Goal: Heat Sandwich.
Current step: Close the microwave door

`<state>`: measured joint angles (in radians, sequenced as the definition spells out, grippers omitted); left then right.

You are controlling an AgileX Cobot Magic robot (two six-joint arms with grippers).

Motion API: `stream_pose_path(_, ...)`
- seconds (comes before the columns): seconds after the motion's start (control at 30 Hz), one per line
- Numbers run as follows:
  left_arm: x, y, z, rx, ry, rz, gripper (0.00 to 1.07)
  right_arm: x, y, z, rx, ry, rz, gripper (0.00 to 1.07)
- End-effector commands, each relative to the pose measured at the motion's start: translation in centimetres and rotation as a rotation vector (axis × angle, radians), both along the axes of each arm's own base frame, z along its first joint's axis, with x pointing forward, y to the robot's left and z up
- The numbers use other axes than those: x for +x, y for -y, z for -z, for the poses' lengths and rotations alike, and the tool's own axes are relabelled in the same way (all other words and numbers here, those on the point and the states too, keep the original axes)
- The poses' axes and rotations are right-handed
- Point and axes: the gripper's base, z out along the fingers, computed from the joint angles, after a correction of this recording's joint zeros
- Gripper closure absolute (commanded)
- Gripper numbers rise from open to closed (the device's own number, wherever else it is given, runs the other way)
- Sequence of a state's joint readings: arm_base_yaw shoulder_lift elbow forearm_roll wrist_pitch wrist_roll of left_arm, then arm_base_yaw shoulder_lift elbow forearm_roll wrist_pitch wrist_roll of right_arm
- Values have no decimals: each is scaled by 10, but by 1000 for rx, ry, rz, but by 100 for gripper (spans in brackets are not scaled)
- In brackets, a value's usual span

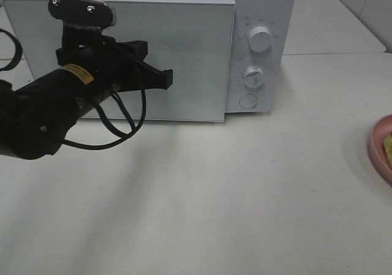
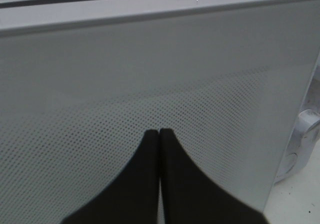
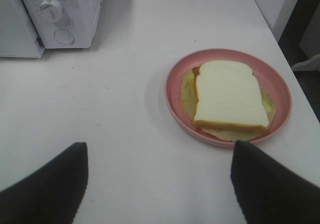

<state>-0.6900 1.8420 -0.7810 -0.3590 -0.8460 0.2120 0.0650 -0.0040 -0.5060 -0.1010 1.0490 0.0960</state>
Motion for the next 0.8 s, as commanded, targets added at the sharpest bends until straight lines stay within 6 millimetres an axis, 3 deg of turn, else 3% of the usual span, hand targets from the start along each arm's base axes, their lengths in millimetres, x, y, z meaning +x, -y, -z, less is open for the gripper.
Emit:
stream_pose_path(0.03,6,8,-3,-10,20,-8,107,-3,0,0,-6,35,1,32)
stream_pose_path(0.5,46,41,0,-14,1,-24,107,-3,0,0,-7,35,1,32)
stream_pose_path(0.8,66,47,1,-7,-15,-43,107,-3,0,0,-7,35,1,32)
